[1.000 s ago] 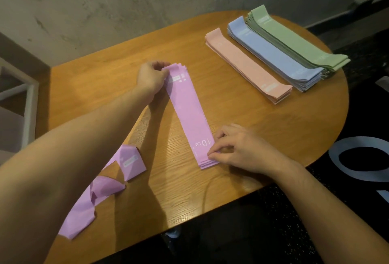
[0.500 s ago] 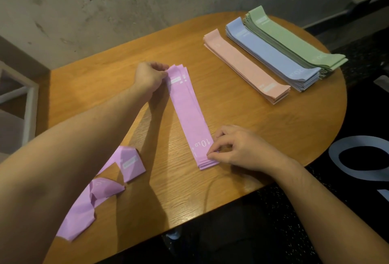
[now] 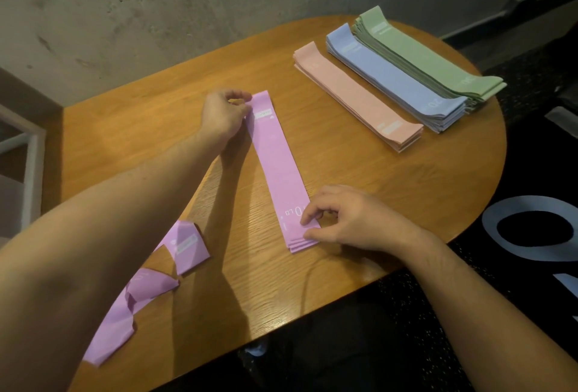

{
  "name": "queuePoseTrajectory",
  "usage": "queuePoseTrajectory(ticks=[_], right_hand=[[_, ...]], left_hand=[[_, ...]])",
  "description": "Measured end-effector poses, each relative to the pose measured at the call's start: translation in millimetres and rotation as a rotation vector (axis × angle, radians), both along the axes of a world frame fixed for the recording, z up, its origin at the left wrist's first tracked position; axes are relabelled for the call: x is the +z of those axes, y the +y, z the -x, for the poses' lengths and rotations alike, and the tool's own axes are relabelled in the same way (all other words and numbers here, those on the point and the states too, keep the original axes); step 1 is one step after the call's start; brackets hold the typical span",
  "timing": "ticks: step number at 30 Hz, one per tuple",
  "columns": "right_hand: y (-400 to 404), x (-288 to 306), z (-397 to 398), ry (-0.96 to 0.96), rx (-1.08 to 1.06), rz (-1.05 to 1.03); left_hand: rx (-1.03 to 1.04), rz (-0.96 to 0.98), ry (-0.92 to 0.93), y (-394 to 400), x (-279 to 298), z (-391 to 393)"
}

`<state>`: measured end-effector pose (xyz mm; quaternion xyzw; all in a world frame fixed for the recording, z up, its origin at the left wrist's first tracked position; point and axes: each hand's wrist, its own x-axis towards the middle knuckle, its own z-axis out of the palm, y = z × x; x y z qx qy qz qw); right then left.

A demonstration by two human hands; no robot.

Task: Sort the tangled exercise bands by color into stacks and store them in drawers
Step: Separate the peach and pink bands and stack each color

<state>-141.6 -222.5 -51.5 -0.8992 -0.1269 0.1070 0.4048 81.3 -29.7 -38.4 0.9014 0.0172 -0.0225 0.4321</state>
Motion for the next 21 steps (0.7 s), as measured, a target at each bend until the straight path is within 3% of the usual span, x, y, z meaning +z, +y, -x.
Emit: queuePoseTrajectory(ticks=[8, 16, 21], right_hand=[[3, -3, -1, 0.077, -0.1, -0.212], [9, 6, -6, 0.217, -0.247, -0.212], [24, 10, -8, 0.125, -0.365, -0.305]], left_hand=[[-0.101, -0.065, -0.107, 12, -2, 15], [-0.178, 0.007, -0.153, 58, 3, 64], [-0.144, 0.031, -0.241, 101, 12, 103]])
